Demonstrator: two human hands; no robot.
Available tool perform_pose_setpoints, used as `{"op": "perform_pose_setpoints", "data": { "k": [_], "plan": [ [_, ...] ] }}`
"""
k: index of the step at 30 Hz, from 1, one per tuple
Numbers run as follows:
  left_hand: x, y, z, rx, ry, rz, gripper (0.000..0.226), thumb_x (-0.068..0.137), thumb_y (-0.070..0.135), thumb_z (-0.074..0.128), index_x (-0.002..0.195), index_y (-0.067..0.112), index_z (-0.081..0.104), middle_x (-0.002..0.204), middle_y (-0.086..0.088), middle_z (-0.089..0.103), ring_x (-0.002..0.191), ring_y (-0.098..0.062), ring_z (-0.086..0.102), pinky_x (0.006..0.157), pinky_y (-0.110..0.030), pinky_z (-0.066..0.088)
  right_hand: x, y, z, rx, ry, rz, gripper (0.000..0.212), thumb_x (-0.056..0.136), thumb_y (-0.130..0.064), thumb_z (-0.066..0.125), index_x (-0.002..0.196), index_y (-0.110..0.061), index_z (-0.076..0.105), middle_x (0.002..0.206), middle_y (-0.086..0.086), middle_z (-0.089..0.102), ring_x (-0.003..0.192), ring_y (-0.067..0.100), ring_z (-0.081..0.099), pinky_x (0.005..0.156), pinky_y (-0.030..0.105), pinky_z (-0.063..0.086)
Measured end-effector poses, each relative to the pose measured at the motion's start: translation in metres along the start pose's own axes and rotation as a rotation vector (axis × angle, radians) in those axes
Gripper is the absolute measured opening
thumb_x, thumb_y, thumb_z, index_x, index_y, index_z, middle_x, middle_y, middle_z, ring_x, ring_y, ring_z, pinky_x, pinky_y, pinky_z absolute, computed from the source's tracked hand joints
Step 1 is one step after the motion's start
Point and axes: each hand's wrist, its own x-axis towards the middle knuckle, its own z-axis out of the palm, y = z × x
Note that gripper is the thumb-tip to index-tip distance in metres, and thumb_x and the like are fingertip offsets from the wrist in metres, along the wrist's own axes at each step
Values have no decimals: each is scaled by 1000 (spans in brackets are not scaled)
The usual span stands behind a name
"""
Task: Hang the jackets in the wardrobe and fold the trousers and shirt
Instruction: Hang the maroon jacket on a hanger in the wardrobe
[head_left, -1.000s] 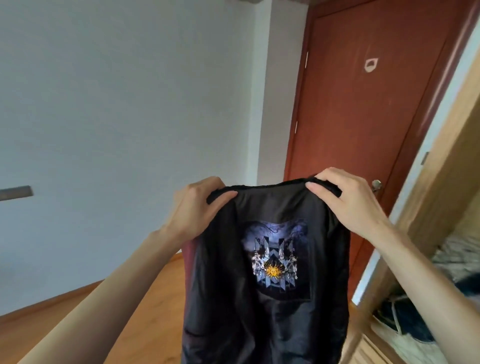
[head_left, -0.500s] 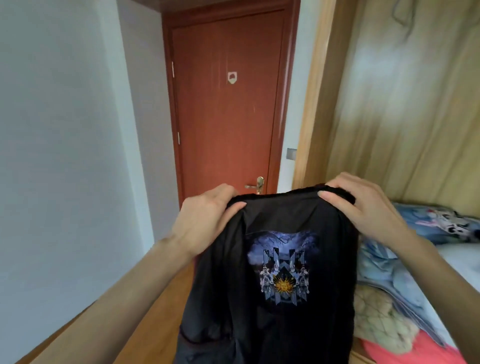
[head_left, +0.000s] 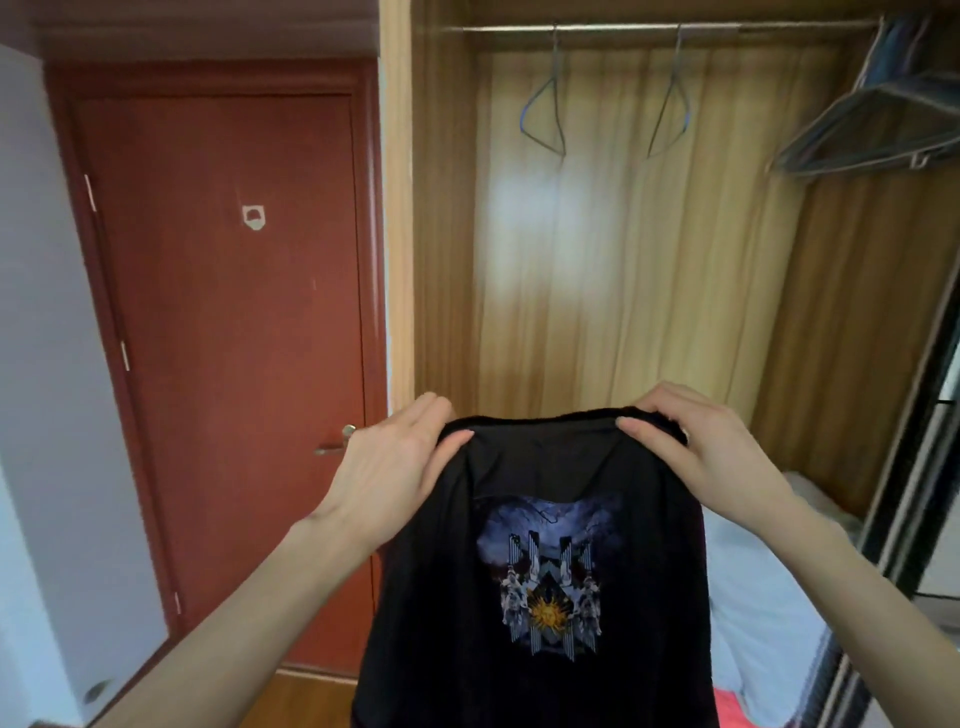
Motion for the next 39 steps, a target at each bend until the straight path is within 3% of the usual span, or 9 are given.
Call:
{"op": "perform_pose_setpoints", "data": {
  "k": [4, 9, 12, 19, 25, 35, 39],
  "plan": [
    [39, 15, 27, -125, 28, -23, 27, 107, 41, 45, 98, 16, 50, 86, 4, 54, 74, -20, 54, 65, -40, 50, 12, 29, -23, -23, 44, -5, 22, 103, -38, 60, 95, -18, 67, 88, -5, 63, 87, 13, 61, 80, 31, 47],
    [85, 32, 57, -181, 17, -97, 30, 109, 43, 35, 97, 16, 42, 74, 2, 52, 59, -26, 55, 59, -48, 51, 35, 67, -40, -36, 153, -18, 19, 102, -37, 64, 93, -20, 67, 88, -11, 61, 85, 12, 61, 76, 19, 44],
    [118, 37, 70, -203, 58, -127, 29, 108, 43, 36, 97, 17, 42, 67, 5, 51, 54, -20, 53, 56, -46, 50, 56, 88, -49, -10, 178, -16, 18, 102, -36, 65, 92, -21, 67, 87, -12, 61, 84, 10, 60, 74, 18, 43],
    [193, 34, 79, -196, 100, -156, 25, 109, 42, 42, 99, 19, 45, 71, 4, 57, 65, -27, 59, 66, -49, 53, 112, 131, -63, 59, 116, 54, 31, 102, -42, 61, 85, -17, 64, 84, -1, 63, 80, 16, 60, 75, 31, 46],
    [241, 19, 87, -184, 239, -159, 29, 108, 43, 37, 90, 20, 40, 71, 6, 53, 63, -20, 54, 61, -42, 45, 155, 159, -52, 146, 171, 25, 30, 101, -45, 61, 81, -22, 61, 77, -5, 61, 75, 12, 58, 65, 21, 41],
    [304, -40, 81, -238, 255, -197, 22, 109, 38, 46, 95, 21, 45, 70, 4, 57, 74, -38, 60, 74, -51, 51, 241, 158, -34, 177, 185, 13, 28, 102, -39, 65, 80, -22, 62, 72, -5, 61, 65, 8, 52, 61, 19, 38],
    [322, -61, 75, -225, 272, -182, 22, 109, 38, 46, 94, 22, 45, 73, 2, 59, 76, -37, 59, 76, -51, 51, 273, 157, -29, 149, 166, 29, 29, 102, -41, 63, 83, -20, 63, 76, 0, 64, 69, 16, 55, 62, 23, 40]
  ]
}}
